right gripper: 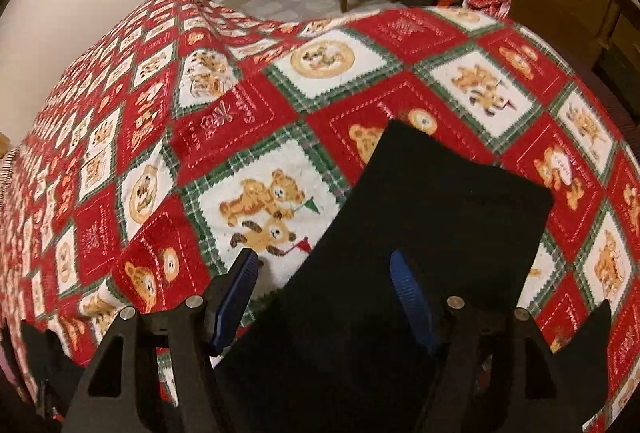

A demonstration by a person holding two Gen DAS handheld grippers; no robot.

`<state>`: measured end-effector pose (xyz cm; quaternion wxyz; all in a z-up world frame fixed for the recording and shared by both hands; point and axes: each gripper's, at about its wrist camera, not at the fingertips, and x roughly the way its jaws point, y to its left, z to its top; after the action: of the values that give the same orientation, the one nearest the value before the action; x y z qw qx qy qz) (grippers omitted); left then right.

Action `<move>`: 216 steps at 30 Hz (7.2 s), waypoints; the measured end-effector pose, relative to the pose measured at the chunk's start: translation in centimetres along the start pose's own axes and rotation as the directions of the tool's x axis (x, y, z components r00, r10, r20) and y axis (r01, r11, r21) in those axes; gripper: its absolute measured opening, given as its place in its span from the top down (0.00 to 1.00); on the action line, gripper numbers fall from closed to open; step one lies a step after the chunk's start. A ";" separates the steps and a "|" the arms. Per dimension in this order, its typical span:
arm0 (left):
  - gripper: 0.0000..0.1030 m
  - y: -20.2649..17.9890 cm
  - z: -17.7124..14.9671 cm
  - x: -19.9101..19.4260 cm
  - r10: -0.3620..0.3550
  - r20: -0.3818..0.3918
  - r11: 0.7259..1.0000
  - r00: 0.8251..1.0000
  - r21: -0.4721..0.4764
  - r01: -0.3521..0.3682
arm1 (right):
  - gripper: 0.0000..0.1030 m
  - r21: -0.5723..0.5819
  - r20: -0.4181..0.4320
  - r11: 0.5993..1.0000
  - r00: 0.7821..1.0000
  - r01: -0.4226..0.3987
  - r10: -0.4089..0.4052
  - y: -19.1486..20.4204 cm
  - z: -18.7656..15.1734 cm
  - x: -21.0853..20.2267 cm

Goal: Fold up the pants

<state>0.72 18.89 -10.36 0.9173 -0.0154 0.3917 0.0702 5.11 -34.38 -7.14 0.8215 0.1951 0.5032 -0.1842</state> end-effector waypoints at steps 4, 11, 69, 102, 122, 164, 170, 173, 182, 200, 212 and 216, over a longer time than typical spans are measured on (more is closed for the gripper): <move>0.27 0.0 0.0 0.0 -0.001 0.000 1.000 1.000 0.000 0.001 | 0.97 0.086 -0.025 0.989 0.993 -0.116 0.119 -2.3 -0.2 -0.1; 0.27 -0.1 0.0 0.0 0.001 0.000 1.000 1.000 0.000 -0.001 | 0.98 0.187 0.191 0.874 0.889 -0.448 0.416 -8.5 -4.9 -5.9; 0.16 -0.5 0.6 0.4 0.065 -0.026 0.998 0.998 -0.023 -0.066 | 0.89 0.030 0.338 0.998 0.939 0.050 -0.058 -17.9 -13.2 -11.6; 0.04 -11.6 1.0 -1.1 -0.151 -0.079 0.965 0.985 0.204 0.165 | 0.86 -0.802 0.017 0.585 0.974 -0.122 0.227 12.1 -13.1 -3.0; 0.06 -12.2 2.3 -2.9 -0.157 -0.082 0.976 0.984 0.139 0.167 | 0.97 -0.483 0.204 0.853 0.921 -0.199 0.331 0.5 -10.5 -10.1; 0.02 -18.3 -0.8 -8.6 -0.363 -0.033 0.895 0.931 0.265 0.358 | 0.26 0.235 0.302 0.972 0.951 -0.008 -0.065 -20.7 -17.4 -10.7; 0.02 -18.0 -0.8 -8.1 -0.366 -0.058 0.899 0.929 0.237 0.369 | 0.64 0.161 0.290 0.985 0.951 0.060 -0.105 -18.5 -16.9 -9.9; 0.02 -18.0 -0.9 -8.2 -0.362 -0.053 0.899 0.931 0.246 0.363 | 0.81 0.158 0.283 0.987 0.958 0.006 -0.051 -18.1 -16.6 -9.7; 0.02 -17.2 -0.3 -8.4 -0.362 -0.034 0.906 0.931 0.221 0.361 | 0.86 0.228 0.474 0.884 0.840 -0.408 0.265 -20.6 -15.7 -15.2; 0.02 -16.0 0.5 -8.3 -0.360 -0.014 0.908 0.933 0.226 0.354 | 0.86 -0.183 0.399 0.921 0.831 -0.342 0.388 -6.4 -13.6 -18.8; 0.02 -7.6 3.0 -6.4 -0.249 0.043 0.964 0.968 0.112 0.243 | 0.86 -0.666 0.010 0.640 0.853 -0.384 0.522 18.8 -20.6 -8.5; 0.02 -4.7 3.1 -5.6 -0.218 0.045 0.975 0.975 0.053 0.215 | 0.86 -0.749 -0.019 0.579 0.883 -0.324 0.469 22.0 -24.5 -5.9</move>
<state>-0.26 13.83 -4.27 0.9292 -0.0343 0.3660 -0.0392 -4.87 -2.52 -9.10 0.8912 -0.0605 0.4000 0.2052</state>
